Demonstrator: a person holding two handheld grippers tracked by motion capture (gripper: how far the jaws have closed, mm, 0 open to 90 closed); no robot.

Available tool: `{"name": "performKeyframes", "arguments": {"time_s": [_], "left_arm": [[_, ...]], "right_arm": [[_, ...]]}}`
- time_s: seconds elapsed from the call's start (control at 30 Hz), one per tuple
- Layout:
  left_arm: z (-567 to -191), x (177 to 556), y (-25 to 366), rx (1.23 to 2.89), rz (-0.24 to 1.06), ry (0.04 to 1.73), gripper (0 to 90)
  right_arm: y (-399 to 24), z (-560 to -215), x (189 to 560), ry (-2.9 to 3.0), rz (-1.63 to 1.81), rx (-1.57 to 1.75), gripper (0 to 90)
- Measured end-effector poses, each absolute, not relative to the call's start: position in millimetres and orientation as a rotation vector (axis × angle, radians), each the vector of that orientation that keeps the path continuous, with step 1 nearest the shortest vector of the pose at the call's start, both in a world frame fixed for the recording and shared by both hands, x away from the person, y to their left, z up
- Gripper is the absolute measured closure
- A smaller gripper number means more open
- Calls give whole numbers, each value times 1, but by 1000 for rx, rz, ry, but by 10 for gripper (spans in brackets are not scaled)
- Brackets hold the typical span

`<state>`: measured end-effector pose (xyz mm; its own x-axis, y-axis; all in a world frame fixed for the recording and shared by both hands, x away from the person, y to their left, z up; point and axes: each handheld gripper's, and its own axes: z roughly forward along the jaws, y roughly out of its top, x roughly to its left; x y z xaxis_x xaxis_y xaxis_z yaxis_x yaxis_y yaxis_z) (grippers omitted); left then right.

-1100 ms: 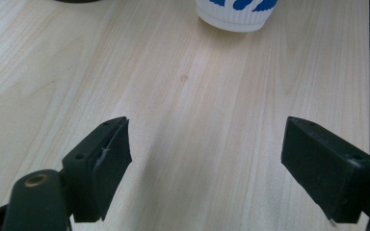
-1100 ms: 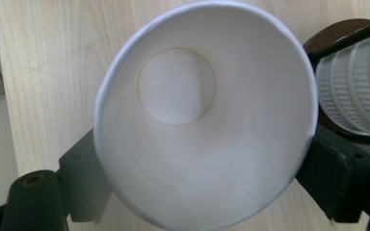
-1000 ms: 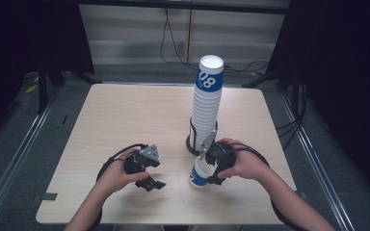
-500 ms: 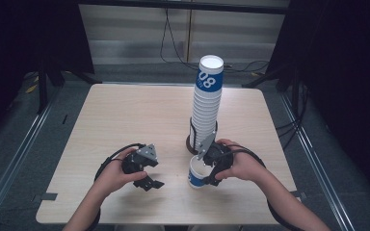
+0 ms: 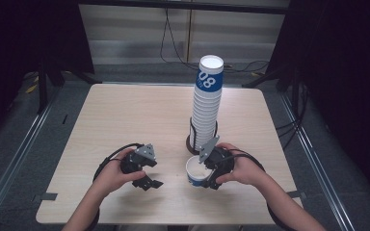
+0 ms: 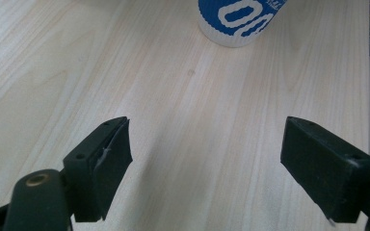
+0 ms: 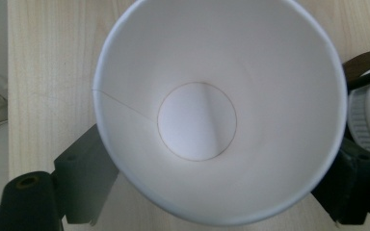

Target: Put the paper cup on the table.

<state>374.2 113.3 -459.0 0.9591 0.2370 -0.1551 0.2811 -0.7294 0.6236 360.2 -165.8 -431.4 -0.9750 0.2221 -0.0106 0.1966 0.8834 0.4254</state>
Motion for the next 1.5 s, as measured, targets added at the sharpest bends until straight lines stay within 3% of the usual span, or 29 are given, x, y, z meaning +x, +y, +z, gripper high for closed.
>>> {"name": "performKeyframes", "arguments": {"time_s": [1.5], "left_arm": [[-465, 382, 109, 2407, -112, 352, 184]], "right_arm": [[-200, -435, 346, 2895, 966, 472, 137]]}}
